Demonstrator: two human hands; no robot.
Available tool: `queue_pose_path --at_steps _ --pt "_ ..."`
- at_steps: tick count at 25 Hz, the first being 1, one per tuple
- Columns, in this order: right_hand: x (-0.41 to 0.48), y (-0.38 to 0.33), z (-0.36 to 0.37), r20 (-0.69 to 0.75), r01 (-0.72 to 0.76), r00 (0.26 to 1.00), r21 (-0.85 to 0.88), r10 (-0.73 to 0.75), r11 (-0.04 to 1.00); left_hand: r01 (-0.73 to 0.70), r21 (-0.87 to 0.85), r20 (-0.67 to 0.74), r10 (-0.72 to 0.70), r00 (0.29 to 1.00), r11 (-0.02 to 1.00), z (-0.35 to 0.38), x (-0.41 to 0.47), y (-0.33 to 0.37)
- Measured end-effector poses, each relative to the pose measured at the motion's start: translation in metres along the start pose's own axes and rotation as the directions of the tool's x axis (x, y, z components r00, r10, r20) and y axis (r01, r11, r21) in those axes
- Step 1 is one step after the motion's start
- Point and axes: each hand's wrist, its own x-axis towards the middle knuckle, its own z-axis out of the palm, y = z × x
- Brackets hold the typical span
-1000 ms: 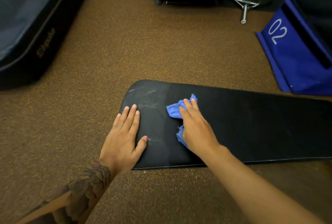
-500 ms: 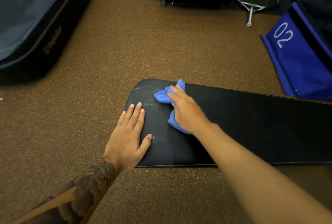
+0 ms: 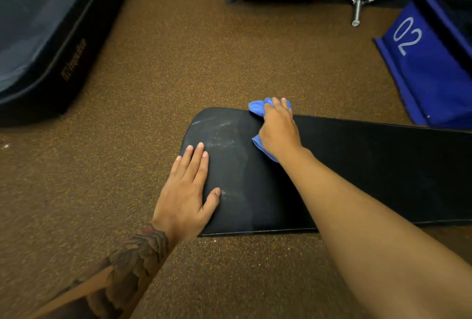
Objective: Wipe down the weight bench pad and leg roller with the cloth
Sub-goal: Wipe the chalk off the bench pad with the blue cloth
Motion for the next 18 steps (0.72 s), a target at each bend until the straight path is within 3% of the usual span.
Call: queue_pose_path --at_steps 4,7,10,15,18 --pt "-0.023 -0.012 0.006 0.054 0.129 0.990 0.070 -0.133 0.989 0.001 0.012 -0.001 -0.001 1.000 1.000 0.000 0.000 0.001" --pt "-0.087 -0.015 0.006 0.141 0.216 0.962 0.139 -0.235 0.966 0.000 0.018 0.007 0.000 1.000 1.000 0.000 0.001 0.001" --pt "-0.152 -0.010 -0.003 0.115 0.259 0.954 0.161 -0.279 0.952 -0.001 0.023 0.011 0.001 1.000 1.000 0.001 0.001 0.001" --pt "-0.110 0.000 -0.005 0.010 0.038 0.999 0.086 -0.039 0.996 -0.001 0.028 -0.003 0.001 1.000 1.000 -0.001 0.000 0.001" --pt "-0.049 -0.010 -0.001 -0.022 -0.015 1.000 -0.014 0.015 1.000 -0.009 0.034 -0.007 0.010 1.000 0.999 0.000 -0.001 0.000"
